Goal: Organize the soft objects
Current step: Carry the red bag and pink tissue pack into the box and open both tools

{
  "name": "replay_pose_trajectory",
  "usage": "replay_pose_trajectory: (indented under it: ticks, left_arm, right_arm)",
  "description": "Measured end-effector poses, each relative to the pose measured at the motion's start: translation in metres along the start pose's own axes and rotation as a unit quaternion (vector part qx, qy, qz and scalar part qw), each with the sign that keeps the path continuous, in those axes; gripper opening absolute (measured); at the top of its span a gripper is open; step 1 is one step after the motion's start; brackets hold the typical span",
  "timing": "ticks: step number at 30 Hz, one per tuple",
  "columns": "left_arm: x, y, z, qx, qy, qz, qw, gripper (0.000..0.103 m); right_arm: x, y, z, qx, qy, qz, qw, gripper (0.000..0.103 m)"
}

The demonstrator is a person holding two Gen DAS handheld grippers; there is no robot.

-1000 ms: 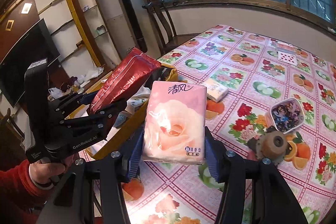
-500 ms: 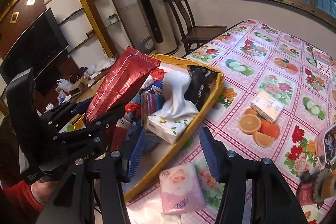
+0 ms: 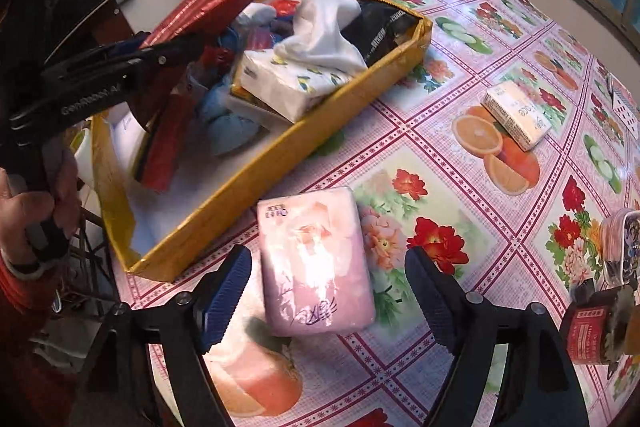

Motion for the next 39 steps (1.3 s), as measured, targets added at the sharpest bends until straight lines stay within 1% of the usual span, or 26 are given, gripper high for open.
replay_pose_trajectory:
  ticks: [1, 2, 5, 7, 9, 10, 12, 13, 15, 16, 18, 20, 22, 24, 26, 27, 29, 30, 31, 32, 33, 36, 39]
  left_arm:
    - [-0.001, 0.001, 0.0, 0.0, 0.0, 0.003, 1.0, 0.053]
    - [-0.001, 0.001, 0.0, 0.0, 0.0, 0.004, 1.0, 0.053]
    - [0.002, -0.003, -0.002, -0.001, 0.002, 0.0, 1.0, 0.053]
    - [0.004, -0.006, -0.004, -0.005, 0.001, -0.005, 1.0, 0.053]
    - [0.005, -0.01, -0.008, -0.002, 0.007, -0.004, 1.0, 0.053]
    - [0.006, -0.011, -0.01, 0.003, 0.01, -0.002, 0.9999, 0.053]
    - [0.006, -0.015, -0.013, 0.008, 0.015, -0.003, 0.9999, 0.053]
    - [0.007, -0.017, -0.013, 0.01, 0.014, -0.004, 0.9998, 0.053]
    - [0.007, -0.023, -0.012, 0.018, 0.012, -0.007, 0.9997, 0.053]
    - [0.007, -0.025, -0.011, 0.02, 0.01, -0.009, 0.9997, 0.053]
    - [0.005, -0.03, -0.008, 0.021, 0.006, -0.017, 0.9996, 0.053]
    - [0.003, -0.035, -0.005, 0.025, 0.002, -0.023, 0.9994, 0.053]
    - [0.0, -0.037, -0.005, 0.025, 0.0, -0.026, 0.9994, 0.053]
    - [-0.002, -0.038, -0.004, 0.029, 0.0, -0.025, 0.9993, 0.053]
    - [-0.003, -0.041, -0.004, 0.031, 0.0, -0.027, 0.9992, 0.053]
    - [-0.003, -0.042, -0.004, 0.031, 0.003, -0.03, 0.9991, 0.056]
    - [-0.004, -0.046, -0.008, 0.037, 0.013, -0.035, 0.9986, 0.059]
    - [-0.003, -0.047, -0.011, 0.044, 0.021, -0.037, 0.9981, 0.068]
    - [-0.003, -0.048, -0.014, 0.05, 0.027, -0.037, 0.9977, 0.081]
    - [-0.002, -0.049, -0.016, 0.053, 0.033, -0.038, 0.9973, 0.084]
    - [-0.001, -0.05, -0.019, 0.058, 0.039, -0.039, 0.9968, 0.085]
    - [0.0, -0.05, -0.024, 0.079, 0.048, -0.032, 0.9952, 0.086]
    - [0.0, -0.044, -0.03, 0.084, 0.053, -0.023, 0.9947, 0.086]
  right_arm:
    - [0.0, 0.0, 0.004, 0.01, -0.001, 0.002, 1.0, 0.054]
    - [-0.002, -0.001, 0.007, 0.016, -0.008, 0.001, 1.0, 0.048]
    - [-0.004, -0.011, 0.009, -0.009, -0.006, -0.033, 0.999, 0.047]
    - [-0.005, -0.014, 0.007, -0.013, -0.005, -0.044, 0.999, 0.045]
    - [-0.003, -0.015, -0.002, -0.006, 0.007, -0.041, 0.999, 0.044]
    - [-0.001, -0.013, -0.01, 0.003, 0.019, -0.032, 0.999, 0.044]
    - [0.008, -0.014, -0.025, -0.002, 0.043, -0.026, 0.999, 0.044]
    - [0.013, -0.014, -0.031, 0.002, 0.052, -0.023, 0.998, 0.044]
    - [0.025, -0.014, -0.04, 0.019, 0.072, -0.007, 0.997, 0.044]
    - [0.032, -0.017, -0.043, 0.029, 0.078, -0.003, 0.996, 0.044]
    - [0.043, -0.03, -0.044, 0.031, 0.091, -0.009, 0.995, 0.044]
    - [0.054, -0.046, -0.041, 0.051, 0.094, -0.013, 0.994, 0.044]
    - [0.064, -0.063, -0.03, 0.049, 0.09, -0.028, 0.994, 0.044]
    - [0.068, -0.074, -0.02, 0.057, 0.089, -0.028, 0.994, 0.044]
    - [0.069, -0.082, -0.009, 0.066, 0.078, -0.027, 0.994, 0.048]
    - [0.068, -0.085, -0.007, 0.07, 0.084, -0.026, 0.994, 0.051]
    - [0.067, -0.085, -0.004, 0.078, 0.085, -0.017, 0.993, 0.052]
    - [0.065, -0.084, -0.006, 0.088, 0.088, -0.013, 0.992, 0.056]
    - [0.063, -0.083, -0.01, 0.092, 0.092, -0.01, 0.991, 0.063]
    - [0.061, -0.083, -0.014, 0.088, 0.096, -0.008, 0.991, 0.067]
    - [0.059, -0.081, -0.019, 0.088, 0.102, -0.006, 0.991, 0.071]
    - [0.05, -0.071, -0.035, 0.116, 0.122, 0.016, 0.986, 0.072]
    - [0.039, -0.059, -0.05, 0.143, 0.138, 0.043, 0.979, 0.073]
Point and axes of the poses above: each gripper's, at about its wrist camera, not at the fingertips, and z roughly the way its jaws point, y to its right, x to its top, the point moved 2 cm from there along z, roughly the way its jaws point, and after that the axes turned 3 degrees about z, right-handed, at the moved point
